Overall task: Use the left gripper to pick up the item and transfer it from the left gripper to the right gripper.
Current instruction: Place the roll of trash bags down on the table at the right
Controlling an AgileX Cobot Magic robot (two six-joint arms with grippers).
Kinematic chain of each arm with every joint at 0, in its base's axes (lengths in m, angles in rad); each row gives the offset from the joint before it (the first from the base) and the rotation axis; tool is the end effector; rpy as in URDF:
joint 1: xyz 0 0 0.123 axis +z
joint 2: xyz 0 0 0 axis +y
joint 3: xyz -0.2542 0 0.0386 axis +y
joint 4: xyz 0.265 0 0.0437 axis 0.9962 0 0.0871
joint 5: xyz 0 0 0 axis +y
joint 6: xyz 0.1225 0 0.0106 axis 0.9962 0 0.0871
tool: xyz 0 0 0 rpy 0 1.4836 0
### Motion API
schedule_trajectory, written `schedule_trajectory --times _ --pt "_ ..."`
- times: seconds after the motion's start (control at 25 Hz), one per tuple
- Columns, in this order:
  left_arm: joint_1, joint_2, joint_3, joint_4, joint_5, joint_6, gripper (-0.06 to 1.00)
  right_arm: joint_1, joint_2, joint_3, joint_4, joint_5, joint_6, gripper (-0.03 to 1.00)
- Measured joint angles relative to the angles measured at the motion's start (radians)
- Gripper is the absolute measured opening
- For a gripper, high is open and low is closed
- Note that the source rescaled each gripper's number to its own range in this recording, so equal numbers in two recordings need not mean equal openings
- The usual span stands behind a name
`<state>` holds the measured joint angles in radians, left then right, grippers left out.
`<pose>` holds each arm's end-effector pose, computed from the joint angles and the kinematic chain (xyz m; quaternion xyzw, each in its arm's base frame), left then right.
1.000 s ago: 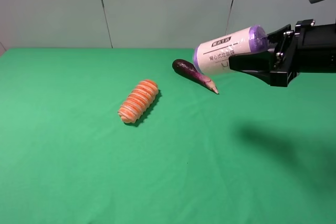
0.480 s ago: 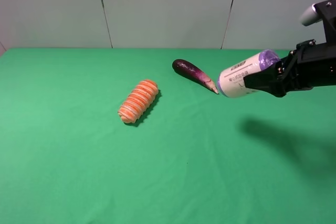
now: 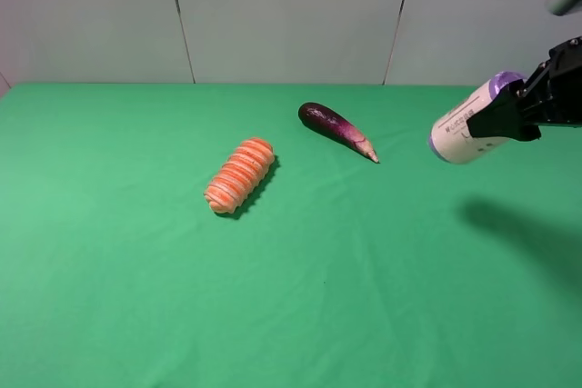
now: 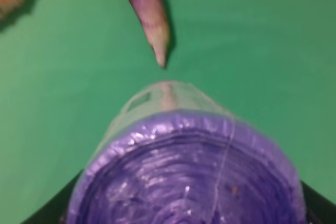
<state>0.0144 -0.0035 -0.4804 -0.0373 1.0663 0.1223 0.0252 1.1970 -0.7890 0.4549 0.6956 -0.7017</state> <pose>0.0681 -0.0030 0.2642 0.0469 0.8574 0.0164 0.5122 0.2699 0.0415 0.2117 -0.2145 0.9210 0.0873 0.3133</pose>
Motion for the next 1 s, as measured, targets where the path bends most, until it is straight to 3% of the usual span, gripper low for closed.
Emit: schedule_trajectory --times 0.32,0.68,1.0 --pt "0.000 0.000 0.000 0.000 0.000 0.000 0.95 0.009 0.048 0.000 -0.036 0.037 0.038 0.00" --pt "0.000 0.000 0.000 0.000 0.000 0.000 0.95 0.188 0.176 -0.006 -0.272 0.022 0.243 0.00" --pt "0.000 0.000 0.000 0.000 0.000 0.000 0.95 0.198 0.302 -0.060 -0.286 0.010 0.261 0.00"
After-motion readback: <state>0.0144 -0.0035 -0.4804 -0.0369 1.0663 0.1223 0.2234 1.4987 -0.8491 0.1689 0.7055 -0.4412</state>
